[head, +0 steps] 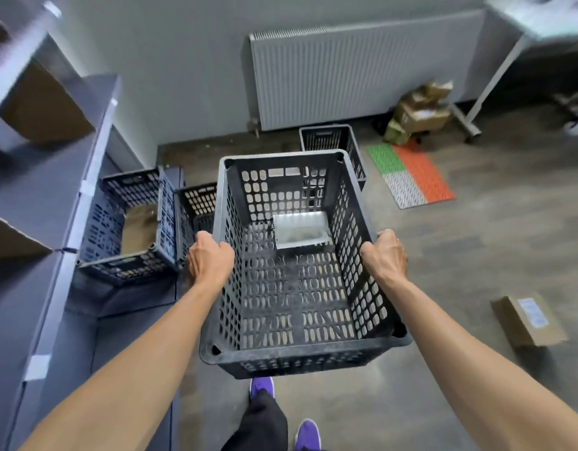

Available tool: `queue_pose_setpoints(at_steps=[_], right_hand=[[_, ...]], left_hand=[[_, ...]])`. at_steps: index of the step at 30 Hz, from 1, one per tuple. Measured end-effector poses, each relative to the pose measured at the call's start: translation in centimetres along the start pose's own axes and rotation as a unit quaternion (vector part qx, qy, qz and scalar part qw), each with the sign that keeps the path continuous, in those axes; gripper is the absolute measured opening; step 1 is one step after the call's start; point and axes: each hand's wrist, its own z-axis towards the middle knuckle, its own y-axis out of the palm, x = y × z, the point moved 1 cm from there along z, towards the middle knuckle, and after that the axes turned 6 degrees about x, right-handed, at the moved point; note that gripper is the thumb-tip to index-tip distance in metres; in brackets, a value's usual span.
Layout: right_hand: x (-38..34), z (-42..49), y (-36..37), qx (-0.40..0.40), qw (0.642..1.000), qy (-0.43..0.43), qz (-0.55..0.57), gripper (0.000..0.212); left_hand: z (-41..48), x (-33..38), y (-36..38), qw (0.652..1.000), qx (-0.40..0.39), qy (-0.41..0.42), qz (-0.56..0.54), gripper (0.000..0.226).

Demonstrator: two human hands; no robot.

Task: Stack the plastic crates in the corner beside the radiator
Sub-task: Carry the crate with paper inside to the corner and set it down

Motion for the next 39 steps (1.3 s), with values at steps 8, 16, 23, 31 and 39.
queue_pose_setpoints(at_steps=[8,16,23,31,39], right_hand=[[-5.4,1.5,-1.0,0.024,1.0,0.001,0.006,0.008],[-9.5,3.7,-1.2,0.039,0.999,-0.001,0.027,0.007],[-12.3,9.6,-0.8,0.045,0.998,-0.001,0.051,0.007],[-14.8,20.2,0.0,0.008,0.997,-0.03,0.072,0.012],[-17.7,29.3,-0.4,-0.013,0.995,-0.067,0.076,0.007]], left_hand=[[5.6,3.0,-3.1,0.998,-0.002,0.024,-0.051,0.011],[10.8,5.4,-5.1,0.998,-0.002,0.045,-0.051,0.014],[14.9,9.0,-4.3,0.998,0.016,0.052,-0.043,0.015],[19.2,15.2,-0.7,0.999,0.041,0.017,-0.03,0.017],[22.7,20.4,2.2,0.998,0.059,-0.02,-0.026,0.03]])
